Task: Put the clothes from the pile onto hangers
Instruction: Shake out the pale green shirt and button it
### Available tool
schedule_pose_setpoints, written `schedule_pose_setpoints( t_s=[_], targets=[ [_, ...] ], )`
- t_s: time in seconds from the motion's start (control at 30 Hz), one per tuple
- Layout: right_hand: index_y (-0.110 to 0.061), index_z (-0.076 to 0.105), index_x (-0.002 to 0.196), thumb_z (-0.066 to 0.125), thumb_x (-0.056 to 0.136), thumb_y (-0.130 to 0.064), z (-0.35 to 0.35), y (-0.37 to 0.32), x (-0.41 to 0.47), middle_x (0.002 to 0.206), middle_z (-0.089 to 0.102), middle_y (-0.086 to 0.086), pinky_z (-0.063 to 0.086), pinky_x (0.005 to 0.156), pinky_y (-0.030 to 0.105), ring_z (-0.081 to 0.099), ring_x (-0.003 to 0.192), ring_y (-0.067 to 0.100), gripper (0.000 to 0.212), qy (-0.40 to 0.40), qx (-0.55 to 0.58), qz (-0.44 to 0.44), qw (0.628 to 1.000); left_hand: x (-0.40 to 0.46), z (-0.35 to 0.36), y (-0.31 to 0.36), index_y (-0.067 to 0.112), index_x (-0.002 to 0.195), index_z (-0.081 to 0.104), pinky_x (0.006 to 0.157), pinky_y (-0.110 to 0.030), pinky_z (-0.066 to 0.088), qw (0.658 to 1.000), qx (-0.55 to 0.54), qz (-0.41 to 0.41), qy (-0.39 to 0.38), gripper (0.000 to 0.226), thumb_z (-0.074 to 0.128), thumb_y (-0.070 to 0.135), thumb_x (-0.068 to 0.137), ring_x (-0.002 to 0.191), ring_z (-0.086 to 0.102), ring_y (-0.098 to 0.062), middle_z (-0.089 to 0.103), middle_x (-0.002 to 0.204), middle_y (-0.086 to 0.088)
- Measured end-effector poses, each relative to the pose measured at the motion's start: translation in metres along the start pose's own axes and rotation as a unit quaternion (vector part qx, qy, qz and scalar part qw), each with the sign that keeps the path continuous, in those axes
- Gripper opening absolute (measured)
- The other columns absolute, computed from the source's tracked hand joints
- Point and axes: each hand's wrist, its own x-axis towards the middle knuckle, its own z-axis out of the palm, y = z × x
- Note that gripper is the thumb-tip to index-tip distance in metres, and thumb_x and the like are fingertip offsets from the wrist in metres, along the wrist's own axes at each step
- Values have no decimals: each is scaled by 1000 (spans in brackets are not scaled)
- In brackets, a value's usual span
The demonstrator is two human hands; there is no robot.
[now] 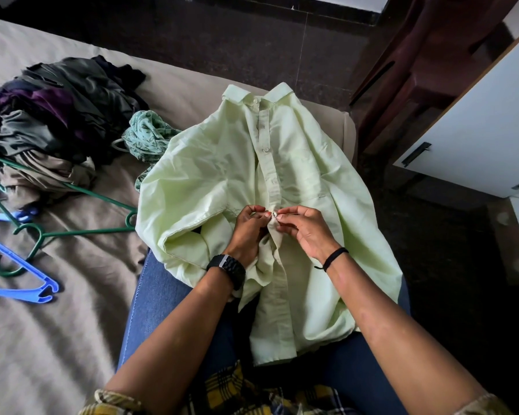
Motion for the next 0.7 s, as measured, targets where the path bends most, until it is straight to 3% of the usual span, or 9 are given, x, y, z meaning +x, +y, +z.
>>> schedule_pose_setpoints(
  t_s=[0.2,0.33,0.43,0.53,0.63,0.7],
  targets=[
    [-5,62,70,62,78,12,3,-2,8,72,63,10,53,55,24,59,62,19,19,24,-144,-18,989,2,1,-5,10,85,43,48,-28,40,999,22,27,-2,24,43,-14,90,51,54,-16,58,66,-6],
    [-10,69,71,68,75,-3,9,0,4,70,68,0,53,65,21,64,65,12,8,98,-359,-140,918,1,2,-6,10,81,41,50,-28,45,998,26,58,17,26,48,-13,90,52,59,-16,59,68,-8],
    [-8,70,78,68,78,-8,8,2,-1,72,67,-2,49,66,13,63,68,8,1,108,-404,-191,888,1,3,-8,11,80,42,57,-27,52,994,52,88,33,27,54,-11,88,61,59,-20,58,72,-14],
    [-13,69,77,69,78,-12,3,5,-1,68,64,-7,46,64,7,62,64,1,2,115,-383,-157,903,1,5,-10,14,78,41,57,-28,49,987,100,118,52,29,58,-9,86,59,54,-19,53,67,-10],
    [-10,70,74,68,79,-6,-2,6,4,70,69,1,56,70,23,67,65,12,7,106,-292,-92,946,3,6,-13,15,78,41,51,-28,44,981,134,130,45,29,58,-6,88,57,50,-19,53,65,-7],
    [3,68,76,65,81,2,-4,3,7,72,67,9,58,71,29,66,69,19,6,73,-245,-55,965,4,7,-13,15,78,40,42,-24,39,979,153,130,38,28,55,-5,90,54,46,-19,51,66,-7]
  ],
)
